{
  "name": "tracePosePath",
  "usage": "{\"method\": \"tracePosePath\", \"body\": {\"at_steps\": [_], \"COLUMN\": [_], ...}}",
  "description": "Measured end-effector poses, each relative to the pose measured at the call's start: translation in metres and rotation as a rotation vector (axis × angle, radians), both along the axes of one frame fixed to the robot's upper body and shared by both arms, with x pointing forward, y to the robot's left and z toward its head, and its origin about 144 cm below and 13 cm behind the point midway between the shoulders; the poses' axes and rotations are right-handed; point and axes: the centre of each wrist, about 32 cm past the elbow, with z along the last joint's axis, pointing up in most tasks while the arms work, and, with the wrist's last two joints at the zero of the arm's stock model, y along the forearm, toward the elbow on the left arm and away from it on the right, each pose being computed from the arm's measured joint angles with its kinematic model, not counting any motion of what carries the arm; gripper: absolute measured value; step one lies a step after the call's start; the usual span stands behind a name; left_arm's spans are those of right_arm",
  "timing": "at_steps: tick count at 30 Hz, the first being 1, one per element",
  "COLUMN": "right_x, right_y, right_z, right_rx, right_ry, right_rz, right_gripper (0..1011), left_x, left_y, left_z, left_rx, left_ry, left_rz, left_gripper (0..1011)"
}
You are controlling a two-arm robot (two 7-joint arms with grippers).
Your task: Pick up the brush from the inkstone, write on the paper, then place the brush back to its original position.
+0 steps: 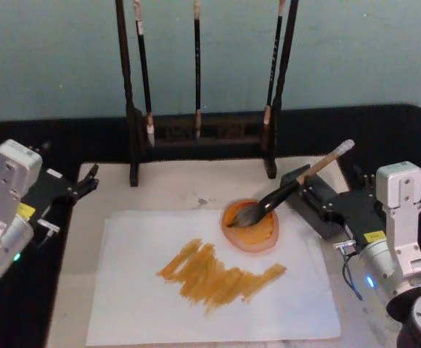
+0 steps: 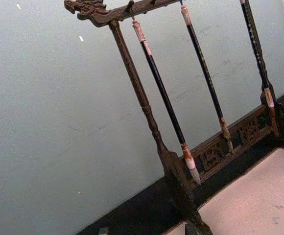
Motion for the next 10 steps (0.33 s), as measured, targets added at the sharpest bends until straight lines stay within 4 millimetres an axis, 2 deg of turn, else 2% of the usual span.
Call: {"method": "tracePosePath", "body": {"at_steps": [10], "right_x": [0.0000], "right_y": [0.0000], "right_z": [0.0000], "right_rx": [0.000], "right_ry": [0.000], "right_rz": [0.000], "right_gripper": [1000], "left_x": [0.0000], "left_y": [0.0000], "left_z": [0.0000], "left_rx": [0.000], "left_ry": [0.000], "left_rz": [0.000], "left_gripper": [1010]}}
